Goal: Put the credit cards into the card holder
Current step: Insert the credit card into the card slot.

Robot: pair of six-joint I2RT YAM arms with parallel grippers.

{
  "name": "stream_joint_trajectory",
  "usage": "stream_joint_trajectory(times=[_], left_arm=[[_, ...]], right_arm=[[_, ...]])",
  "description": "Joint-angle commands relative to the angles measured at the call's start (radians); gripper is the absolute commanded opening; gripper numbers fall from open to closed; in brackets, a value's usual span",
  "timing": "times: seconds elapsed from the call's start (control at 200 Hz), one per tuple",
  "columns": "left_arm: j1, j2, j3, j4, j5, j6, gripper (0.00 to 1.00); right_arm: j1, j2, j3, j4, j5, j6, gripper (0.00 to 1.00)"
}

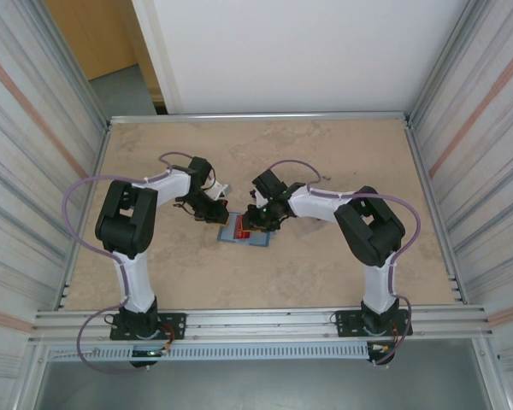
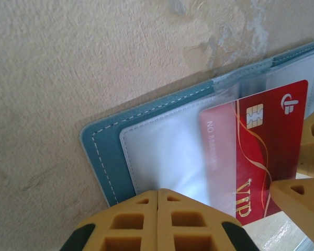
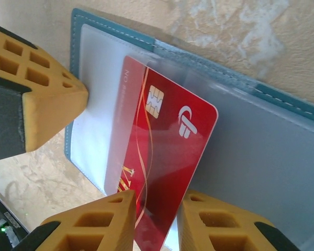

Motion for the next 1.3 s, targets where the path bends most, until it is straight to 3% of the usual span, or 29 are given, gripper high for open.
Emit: stream_joint_trajectory(times=[0.0, 0.306, 0.702, 0.982, 1.293], left_arm=[[-0.005, -0.016, -0.03, -0.008, -0.01, -0.01, 0.03], [-0.007, -0.021, -0.032, -0.005, 0.001, -0.021, 0.03], [-0.007, -0.025, -0.029, -0.003, 0.003, -0.028, 0.03], [-0.007, -0.075, -0.019, -0.028, 0.017, -0.034, 0.13], [0.058, -0.125, -0.125, 0.025, 0.048, -0.074, 0.09]], right_arm=[[0.003, 0.025, 0.034, -0.032, 0.012, -0.015, 0.26], [0.01, 0.086, 0.074, -0.023, 0.004, 0.004, 0.24], [0.022, 0.031, 0.026, -0.032, 0.026, 0.007, 0.27], [0.021, 0.042, 0.034, -0.044, 0.033, 0.004, 0.27], [0.015, 0.013, 0.019, -0.074, 0.052, 0.0, 0.36]])
